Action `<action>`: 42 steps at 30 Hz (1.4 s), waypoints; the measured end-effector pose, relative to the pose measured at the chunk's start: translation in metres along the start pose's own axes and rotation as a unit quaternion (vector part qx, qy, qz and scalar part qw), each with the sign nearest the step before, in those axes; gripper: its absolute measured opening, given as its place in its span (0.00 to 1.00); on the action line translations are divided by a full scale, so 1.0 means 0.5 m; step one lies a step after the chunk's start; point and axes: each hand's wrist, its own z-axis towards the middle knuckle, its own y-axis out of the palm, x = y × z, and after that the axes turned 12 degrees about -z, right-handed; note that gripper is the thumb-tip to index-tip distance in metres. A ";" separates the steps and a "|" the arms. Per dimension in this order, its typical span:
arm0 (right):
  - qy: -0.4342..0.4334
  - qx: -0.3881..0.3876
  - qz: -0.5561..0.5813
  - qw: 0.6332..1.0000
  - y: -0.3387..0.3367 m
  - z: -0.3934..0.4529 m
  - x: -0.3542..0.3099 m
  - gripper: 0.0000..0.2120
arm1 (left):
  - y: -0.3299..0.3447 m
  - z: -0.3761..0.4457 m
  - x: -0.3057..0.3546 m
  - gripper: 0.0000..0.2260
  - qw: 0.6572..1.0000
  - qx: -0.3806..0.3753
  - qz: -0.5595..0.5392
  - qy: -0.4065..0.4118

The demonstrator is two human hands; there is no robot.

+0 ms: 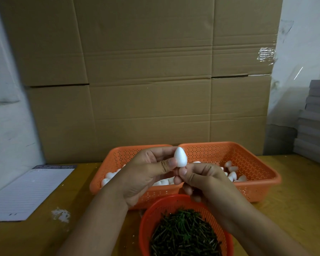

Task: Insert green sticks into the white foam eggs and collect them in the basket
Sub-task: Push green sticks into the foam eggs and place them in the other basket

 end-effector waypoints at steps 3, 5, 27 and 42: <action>-0.011 0.024 0.026 0.999 0.000 -0.001 0.002 0.11 | 0.002 -0.001 0.001 0.14 1.000 0.005 -0.018 0.001; -0.024 0.051 0.027 0.998 0.000 -0.001 0.001 0.11 | 0.007 -0.001 0.001 0.16 0.999 0.025 -0.039 0.003; 0.010 -0.011 0.018 1.000 -0.008 0.002 0.003 0.14 | 0.014 -0.007 0.009 0.11 1.000 -0.001 -0.021 0.008; -0.039 0.181 -0.052 0.981 0.022 -0.006 0.000 0.10 | 0.042 -0.004 0.000 0.15 0.990 0.121 0.051 0.042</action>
